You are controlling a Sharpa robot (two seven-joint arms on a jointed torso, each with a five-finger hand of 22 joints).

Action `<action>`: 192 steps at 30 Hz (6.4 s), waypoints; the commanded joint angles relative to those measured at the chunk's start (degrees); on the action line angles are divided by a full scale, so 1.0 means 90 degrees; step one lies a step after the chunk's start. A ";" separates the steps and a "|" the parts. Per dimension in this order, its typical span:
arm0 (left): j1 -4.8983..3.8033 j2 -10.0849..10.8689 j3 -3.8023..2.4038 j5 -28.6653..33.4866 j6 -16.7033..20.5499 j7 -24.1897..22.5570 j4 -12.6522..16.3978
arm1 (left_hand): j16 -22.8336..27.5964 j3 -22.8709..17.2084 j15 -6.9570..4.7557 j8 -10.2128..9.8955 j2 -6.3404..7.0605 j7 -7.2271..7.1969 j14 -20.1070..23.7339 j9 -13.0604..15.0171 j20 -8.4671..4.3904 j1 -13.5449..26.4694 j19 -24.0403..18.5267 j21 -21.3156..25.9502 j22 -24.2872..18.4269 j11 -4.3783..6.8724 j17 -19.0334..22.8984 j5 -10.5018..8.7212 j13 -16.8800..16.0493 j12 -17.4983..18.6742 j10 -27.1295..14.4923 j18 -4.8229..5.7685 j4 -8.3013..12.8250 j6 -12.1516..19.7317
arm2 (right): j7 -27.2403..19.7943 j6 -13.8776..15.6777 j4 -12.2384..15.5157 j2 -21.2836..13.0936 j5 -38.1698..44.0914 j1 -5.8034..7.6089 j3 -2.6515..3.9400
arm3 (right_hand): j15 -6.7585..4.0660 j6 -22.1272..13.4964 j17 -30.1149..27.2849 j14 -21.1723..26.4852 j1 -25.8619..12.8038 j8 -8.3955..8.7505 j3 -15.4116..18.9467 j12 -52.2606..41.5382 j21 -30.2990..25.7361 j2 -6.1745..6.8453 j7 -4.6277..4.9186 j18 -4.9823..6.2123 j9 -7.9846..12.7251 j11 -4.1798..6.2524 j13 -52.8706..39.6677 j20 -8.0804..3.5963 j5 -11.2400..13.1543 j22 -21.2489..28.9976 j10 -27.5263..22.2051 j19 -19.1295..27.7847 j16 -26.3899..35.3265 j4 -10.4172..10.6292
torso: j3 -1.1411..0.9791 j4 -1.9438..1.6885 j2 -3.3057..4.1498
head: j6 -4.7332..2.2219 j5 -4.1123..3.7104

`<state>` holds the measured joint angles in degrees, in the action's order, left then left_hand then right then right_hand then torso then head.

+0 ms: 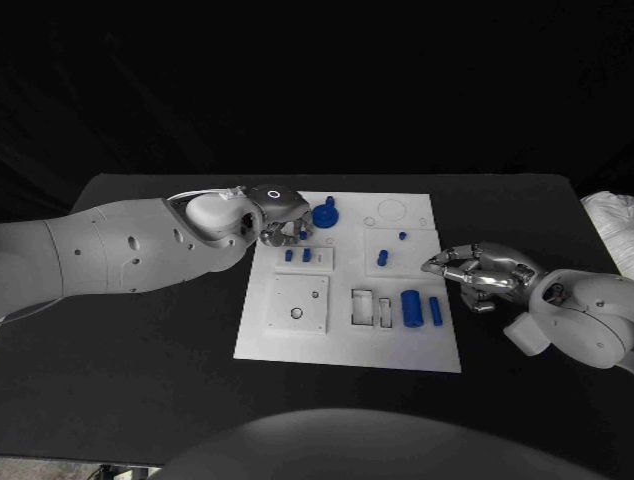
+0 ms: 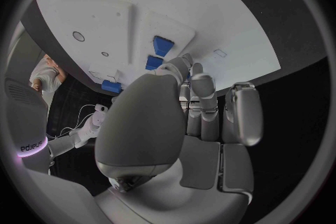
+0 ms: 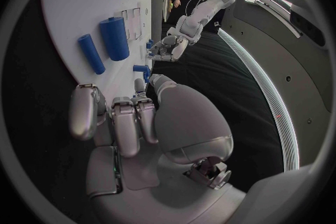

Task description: Assemble the parts on the task board

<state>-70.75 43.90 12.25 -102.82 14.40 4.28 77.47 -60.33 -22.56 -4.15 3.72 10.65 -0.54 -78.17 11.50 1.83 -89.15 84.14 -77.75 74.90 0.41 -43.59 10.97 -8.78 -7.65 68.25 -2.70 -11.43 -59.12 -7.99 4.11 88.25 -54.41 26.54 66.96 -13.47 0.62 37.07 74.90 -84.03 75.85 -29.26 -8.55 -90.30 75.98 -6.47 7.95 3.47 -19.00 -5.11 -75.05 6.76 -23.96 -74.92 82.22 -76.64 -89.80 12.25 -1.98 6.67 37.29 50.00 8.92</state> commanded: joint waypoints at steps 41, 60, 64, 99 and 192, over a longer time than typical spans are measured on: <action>-0.0587 0.1301 0.0005 0.3062 0.3797 -0.2185 0.0835 | -0.1125 0.1536 0.0061 0.0162 0.0092 -0.0498 -0.0473 -0.0723 0.0096 0.1166 0.0390 -0.0564 0.1452 -0.0204 -0.1277 -0.0342 0.0555 0.0073 -0.2537 0.0126 -0.0621 0.1229 | 0.1174 0.1046 -0.0334 0.0583 0.7005 0.1004 0.0044 | 0.0086 0.0632 0.0063 0.0212 0.0440 0.1256 -0.0745 0.7073 -0.1083 0.1427 -0.0577 0.0265 0.0619 -0.0165 0.5146 0.0099 0.0859 -0.0721 -0.4556 0.0296 0.1043 -0.0548 | 0.0151 -0.0677 -0.0114 | 0.0000 -0.0558; -0.0426 0.1281 0.0068 0.4009 0.3351 -0.2394 0.0957 | -0.1154 0.1247 0.0126 0.0074 -0.0206 -0.0135 -0.0436 -0.0811 0.0156 0.0604 0.0383 -0.0592 0.1453 -0.0308 -0.1268 0.0149 0.0562 -0.0049 -0.2369 0.0128 -0.0598 0.0855 | 0.1826 0.0528 -0.0970 0.1024 0.8545 0.0750 0.0045 | -0.0015 0.1213 -0.0314 0.0412 0.0352 0.1857 -0.0905 0.7618 -0.1380 0.1474 -0.0471 0.0288 0.0659 -0.0072 0.5665 0.0000 -0.0058 -0.0720 -0.5042 0.0359 0.1180 -0.1056 | 0.0252 -0.0990 -0.0112 | 0.0000 -0.0867; -0.0424 0.1270 0.0069 0.3987 0.3303 -0.2389 0.0980 | -0.1153 0.1229 0.0128 0.0066 -0.0213 -0.0118 -0.0433 -0.0816 0.0159 0.0566 0.0383 -0.0595 0.1454 -0.0312 -0.1264 0.0168 0.0561 -0.0062 -0.2346 0.0128 -0.0595 0.0840 | 0.1787 0.0468 -0.1078 0.1082 0.8509 0.0669 0.0045 | -0.0090 0.1382 -0.0350 0.0416 0.0234 0.1922 -0.0917 0.7571 -0.1375 0.1486 -0.0251 0.0284 0.0648 0.0040 0.5693 -0.0051 0.0114 -0.0744 -0.4883 0.0329 0.1179 -0.1072 | 0.0253 -0.0986 -0.0116 | 0.0000 -0.0876; -0.0408 0.1226 0.0072 0.3867 0.3100 -0.2175 0.0934 | -0.1066 0.1067 0.0148 0.0018 -0.0335 -0.0040 -0.0368 -0.0844 0.0180 0.0320 0.0354 -0.0545 0.1436 -0.0335 -0.1108 0.0207 0.0554 -0.0163 -0.2133 0.0115 -0.0582 0.0751 | 0.1257 0.0864 -0.1300 0.1202 0.7906 0.0453 0.0045 | -0.0118 0.1516 -0.0531 0.0467 0.0178 0.2114 -0.1237 0.7247 -0.1368 0.1393 -0.0192 0.0255 0.0236 0.0047 0.5643 -0.0102 -0.0228 -0.0827 -0.4109 0.0227 0.1204 -0.1342 | 0.0337 -0.0995 -0.0156 | 0.0000 -0.0832; -0.0074 0.0512 0.0110 0.4014 0.2547 -0.2156 0.0398 | 0.0080 0.0714 0.0246 0.0059 -0.0405 0.0265 0.0237 -0.0842 0.0272 0.0338 -0.0008 0.0265 0.1200 -0.0459 0.0436 0.0282 0.0542 -0.0227 -0.1494 -0.0049 -0.0591 0.0400 | 0.1312 0.0533 -0.0139 0.1989 0.7677 0.0351 0.0066 | -0.0064 0.2190 -0.0750 0.0450 0.0239 0.1465 -0.1376 0.7372 -0.1187 0.1159 -0.0062 0.0221 -0.0875 0.0127 0.5907 -0.0069 -0.0506 -0.0878 -0.2709 0.0130 0.1250 -0.1679 | 0.0436 -0.1301 -0.0440 | 0.0000 -0.0662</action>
<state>-71.51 48.73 13.26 -67.89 38.27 -13.68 81.22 -59.90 -15.68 -2.06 4.40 7.02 1.42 -76.29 3.98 3.88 -86.44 84.13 -75.43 74.91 -3.68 -39.67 13.18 -3.83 -9.90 54.57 -2.70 -16.74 -55.58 2.65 10.63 87.15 -36.67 92.83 70.29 -12.92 -0.11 56.52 68.17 -79.83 78.05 -16.02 -21.03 -24.30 65.23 3.88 7.36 6.11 -26.18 -3.90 -21.94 6.14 -28.80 -74.91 57.45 -75.23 -78.37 -2.46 1.89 -4.24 33.40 50.00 2.91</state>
